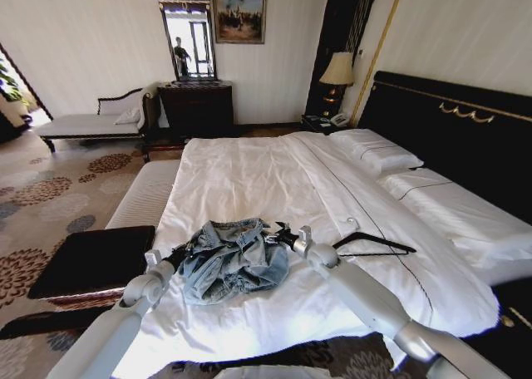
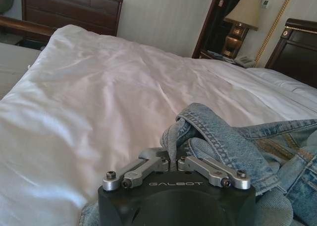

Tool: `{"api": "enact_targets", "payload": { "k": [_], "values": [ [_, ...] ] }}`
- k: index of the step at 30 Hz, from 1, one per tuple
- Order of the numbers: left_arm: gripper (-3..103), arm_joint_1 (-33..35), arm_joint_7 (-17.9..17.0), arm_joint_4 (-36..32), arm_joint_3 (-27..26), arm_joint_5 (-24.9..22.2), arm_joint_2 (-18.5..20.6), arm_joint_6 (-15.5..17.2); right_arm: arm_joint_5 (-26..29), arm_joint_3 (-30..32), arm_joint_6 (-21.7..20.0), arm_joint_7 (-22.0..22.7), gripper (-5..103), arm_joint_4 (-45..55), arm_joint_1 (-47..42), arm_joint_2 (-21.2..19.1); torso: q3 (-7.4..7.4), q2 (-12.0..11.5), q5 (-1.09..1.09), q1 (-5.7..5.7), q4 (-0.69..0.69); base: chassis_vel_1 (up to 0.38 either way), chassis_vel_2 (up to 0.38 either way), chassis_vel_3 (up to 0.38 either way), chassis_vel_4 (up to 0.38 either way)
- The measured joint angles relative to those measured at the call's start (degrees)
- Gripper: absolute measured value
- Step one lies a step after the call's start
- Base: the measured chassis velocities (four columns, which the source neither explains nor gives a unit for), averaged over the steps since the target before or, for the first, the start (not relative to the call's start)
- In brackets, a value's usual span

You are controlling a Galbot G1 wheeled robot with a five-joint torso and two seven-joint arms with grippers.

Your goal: Pick up the clothes from the bed and hang them on the clothes hanger.

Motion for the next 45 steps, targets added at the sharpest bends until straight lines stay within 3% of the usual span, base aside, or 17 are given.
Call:
{"api": "enact_targets", "payload": {
  "k": [7, 14, 17, 21, 22, 24, 26, 28, 29, 30, 34, 45],
  "values": [
    [3, -0.13, -0.04, -0.53, 0.2, -0.31, 0.49, 0.12, -0.14, -1.66, 0.02, 0.15, 103, -1.52, 0.91, 1.59, 0.0, 0.0, 0.0, 0.0, 0.0, 0.0, 0.0, 0.0, 0.0],
    [3, 0.28, -0.09, -1.25, -0.15, -0.46, 0.67, 0.18, 0.98, -1.78, 0.03, 0.67, 73, -0.24, 0.9, 0.47, 0.0, 0.0, 0.01, 0.0, -0.01, 0.0, 0.0, 0.0, 0.0],
    [3, 0.34, -0.12, -1.44, -0.2, -0.48, 0.66, 0.19, 1.13, -1.76, 0.03, 0.93, 67, 0.22, 0.69, 0.32, 0.0, 0.0, 0.01, 0.0, 0.0, 0.0, 0.0, 0.0, 0.0],
    [3, 0.39, -0.29, -2.07, -0.41, -0.71, 0.63, 0.23, 1.23, -1.79, 0.0, 1.44, 46, 1.16, 0.21, 0.15, 0.0, 0.0, 0.01, 0.0, 0.0, 0.0, 0.0, 0.0, 0.0],
    [3, 0.39, -0.29, -2.07, -0.41, -0.71, 0.63, 0.23, 1.23, -1.79, 0.0, 1.44, 46, 1.16, 0.21, 0.15, 0.0, 0.0, 0.01, 0.0, 0.0, 0.0, 0.0, 0.0, 0.0],
    [3, 0.48, -0.32, -2.27, -0.57, -0.76, 0.63, 0.25, 1.24, -1.82, -0.02, 1.6, 35, 1.43, -0.12, 0.11, 0.0, 0.0, 0.01, 0.0, 0.0, 0.0, 0.0, 0.0, 0.0],
    [3, 0.52, -0.33, -2.31, -0.64, -0.76, 0.63, 0.25, 1.23, -1.82, -0.02, 1.65, 35, 1.52, -0.24, 0.11, 0.0, 0.0, 0.01, 0.0, 0.0, 0.0, 0.0, 0.0, 0.0],
    [3, 0.85, -0.33, -2.52, -0.95, -0.76, 0.65, 0.26, 1.18, -1.81, -0.03, 1.83, 24, 1.82, -0.7, 0.11, 0.0, 0.0, 0.01, 0.0, -0.01, 0.0, 0.0, 0.0, 0.0],
    [3, 0.88, -0.33, -2.54, -0.99, -0.76, 0.66, 0.26, 1.18, -1.8, -0.03, 1.87, 24, 1.88, -0.76, 0.11, 0.0, 0.0, 0.01, 0.0, 0.0, 0.0, 0.0, 0.0, 0.0],
    [3, 1.17, -0.33, -2.84, -1.29, -0.76, 0.68, 0.26, 1.27, -1.69, -0.06, 2.14, 14, 2.23, -1.04, 0.1, 0.0, 0.0, 0.01, 0.0, 0.0, 0.0, 0.0, 0.0, 0.0],
    [3, 1.75, -0.4, -3.63, -1.82, -0.8, 0.71, 0.26, 1.68, -1.04, -0.18, 2.81, 4, 3.19, -1.59, 0.09, 0.0, 0.0, 0.01, 0.0, 0.0, 0.0, 0.0, 0.0, 0.0],
    [3, 2.71, -1.58, -7.19, -3.63, -1.23, 1.66, 0.26, 6.42, 1.83, -1.63, 7.56, 1, 9.84, -2.85, -0.92, 0.0, 0.0, 0.01, 0.0, 0.0, 0.0, 0.0, 0.0, 0.0]
  ]
}}
